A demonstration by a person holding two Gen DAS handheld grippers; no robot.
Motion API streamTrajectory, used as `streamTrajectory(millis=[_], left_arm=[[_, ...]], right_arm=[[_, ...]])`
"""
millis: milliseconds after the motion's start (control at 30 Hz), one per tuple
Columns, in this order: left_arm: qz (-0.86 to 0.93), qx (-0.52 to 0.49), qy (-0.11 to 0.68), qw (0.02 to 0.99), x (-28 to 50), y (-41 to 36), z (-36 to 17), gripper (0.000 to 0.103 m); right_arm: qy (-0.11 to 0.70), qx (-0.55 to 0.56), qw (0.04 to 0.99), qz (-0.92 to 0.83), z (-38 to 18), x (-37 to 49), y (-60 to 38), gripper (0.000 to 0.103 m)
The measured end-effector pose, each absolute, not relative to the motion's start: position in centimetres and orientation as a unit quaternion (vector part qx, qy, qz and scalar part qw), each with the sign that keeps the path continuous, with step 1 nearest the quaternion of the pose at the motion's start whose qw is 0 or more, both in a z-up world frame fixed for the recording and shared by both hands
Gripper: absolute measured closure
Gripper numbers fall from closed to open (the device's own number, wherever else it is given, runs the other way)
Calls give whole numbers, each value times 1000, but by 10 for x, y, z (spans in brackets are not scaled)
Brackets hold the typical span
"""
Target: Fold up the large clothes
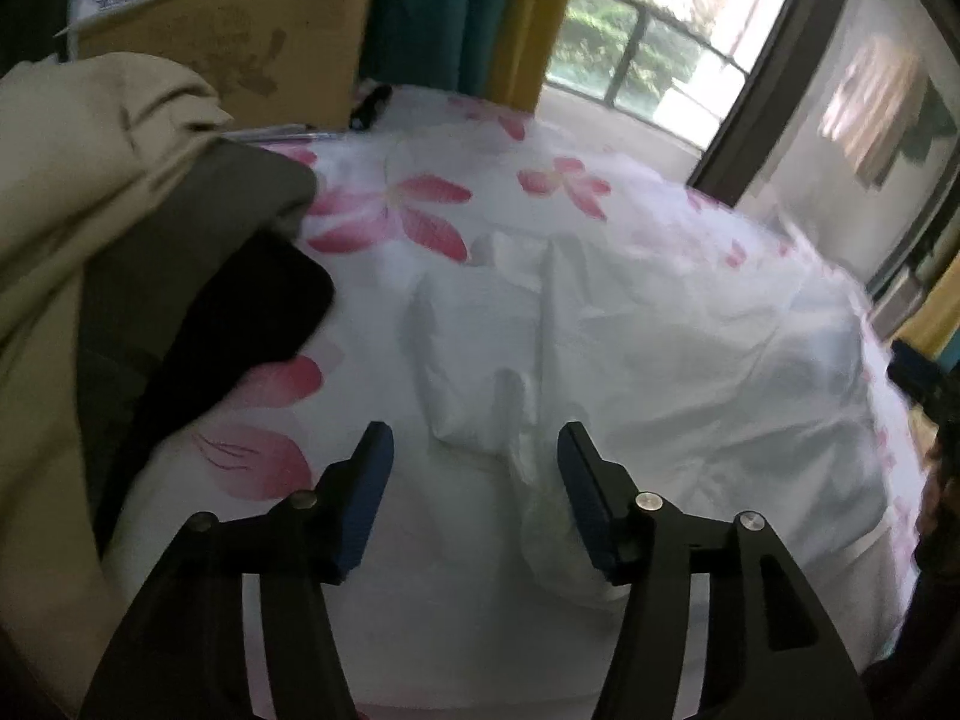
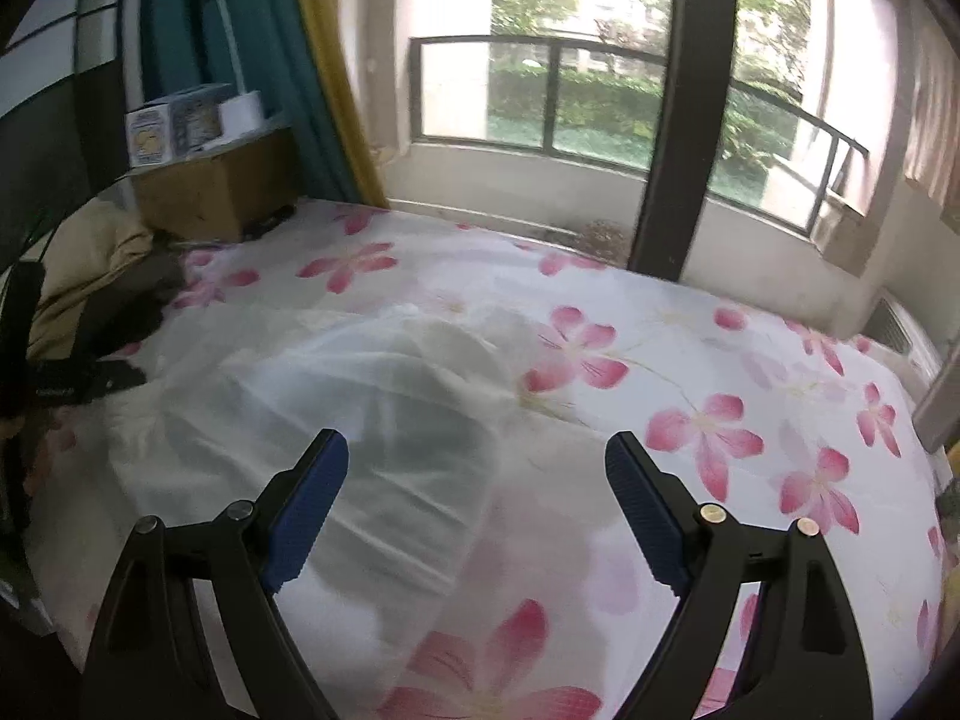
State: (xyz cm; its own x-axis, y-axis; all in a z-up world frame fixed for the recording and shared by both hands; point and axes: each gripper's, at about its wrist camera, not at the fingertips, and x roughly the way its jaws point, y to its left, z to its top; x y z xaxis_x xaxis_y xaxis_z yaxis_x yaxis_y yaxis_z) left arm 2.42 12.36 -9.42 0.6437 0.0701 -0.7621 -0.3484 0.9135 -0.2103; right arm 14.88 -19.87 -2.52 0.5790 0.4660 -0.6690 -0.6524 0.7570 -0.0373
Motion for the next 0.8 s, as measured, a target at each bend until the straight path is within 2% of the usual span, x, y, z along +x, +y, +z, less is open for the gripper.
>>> streamTrajectory(millis=[133, 300, 800], left_arm=[[109, -147, 414, 892, 32, 115, -95, 35], [55, -225, 389, 892, 39, 124, -96, 25], [-68, -283, 385, 876, 84, 93, -103, 24]], right_arm=[[357, -134, 871, 309, -41, 161, -206, 16], [376, -110, 867, 307, -57, 171, -211, 16], [405, -99, 850, 323, -89, 183, -195, 16]])
